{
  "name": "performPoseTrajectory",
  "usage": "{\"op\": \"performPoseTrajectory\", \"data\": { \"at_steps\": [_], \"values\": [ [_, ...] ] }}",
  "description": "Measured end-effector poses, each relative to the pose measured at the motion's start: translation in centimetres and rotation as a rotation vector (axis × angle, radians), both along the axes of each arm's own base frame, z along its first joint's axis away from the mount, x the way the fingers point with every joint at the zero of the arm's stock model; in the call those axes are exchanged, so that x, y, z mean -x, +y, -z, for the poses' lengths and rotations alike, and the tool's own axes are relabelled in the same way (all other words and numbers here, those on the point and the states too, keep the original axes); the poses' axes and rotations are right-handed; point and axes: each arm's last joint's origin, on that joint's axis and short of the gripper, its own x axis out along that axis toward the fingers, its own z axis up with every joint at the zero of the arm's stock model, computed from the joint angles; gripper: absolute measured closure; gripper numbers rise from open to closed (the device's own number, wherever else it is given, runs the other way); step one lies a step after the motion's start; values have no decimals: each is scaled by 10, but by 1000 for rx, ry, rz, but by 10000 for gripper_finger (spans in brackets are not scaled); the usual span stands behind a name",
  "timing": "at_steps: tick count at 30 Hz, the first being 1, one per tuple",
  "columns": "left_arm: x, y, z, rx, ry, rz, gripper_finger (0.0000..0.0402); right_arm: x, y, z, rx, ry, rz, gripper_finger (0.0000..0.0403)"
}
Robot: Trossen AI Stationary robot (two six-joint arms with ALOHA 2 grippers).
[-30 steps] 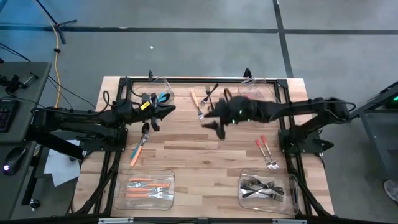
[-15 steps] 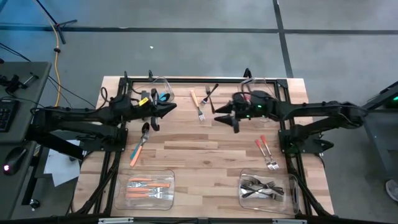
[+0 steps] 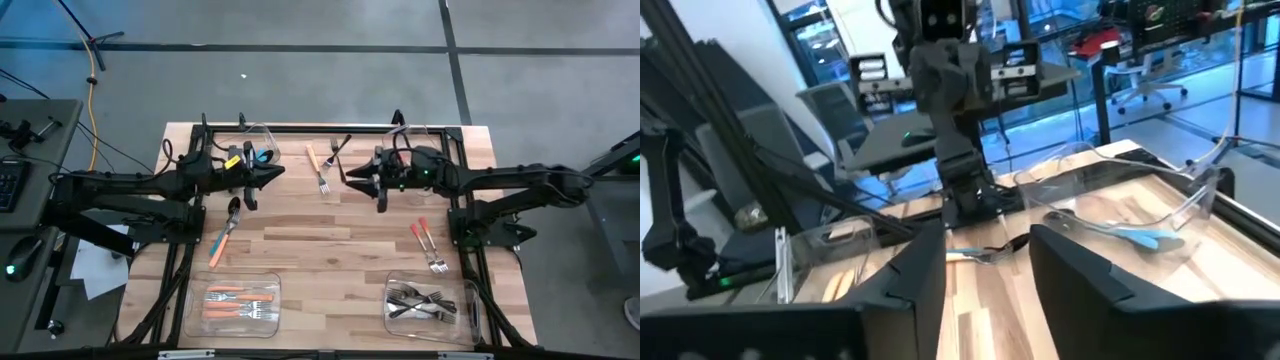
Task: Sort silverware by color (type)
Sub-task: Put the light orange fork into the bottom left transparent bin
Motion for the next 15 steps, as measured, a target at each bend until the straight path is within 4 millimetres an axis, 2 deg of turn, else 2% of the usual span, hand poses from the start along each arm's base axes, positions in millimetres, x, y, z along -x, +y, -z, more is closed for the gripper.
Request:
{"op": "performPoseTrajectory", "data": {
  "at_steps": [5, 10, 15],
  "values": [
    [0, 0, 0, 10, -1, 1, 401, -5, -2, 7, 11, 27, -5, 318],
    [0, 0, 1, 12, 4, 1, 401, -5, -6, 6, 15, 7, 2, 390],
    [0, 0, 1, 12, 4, 1, 401, -5, -8, 1, 21, -42, -26, 389]
  ]
}}
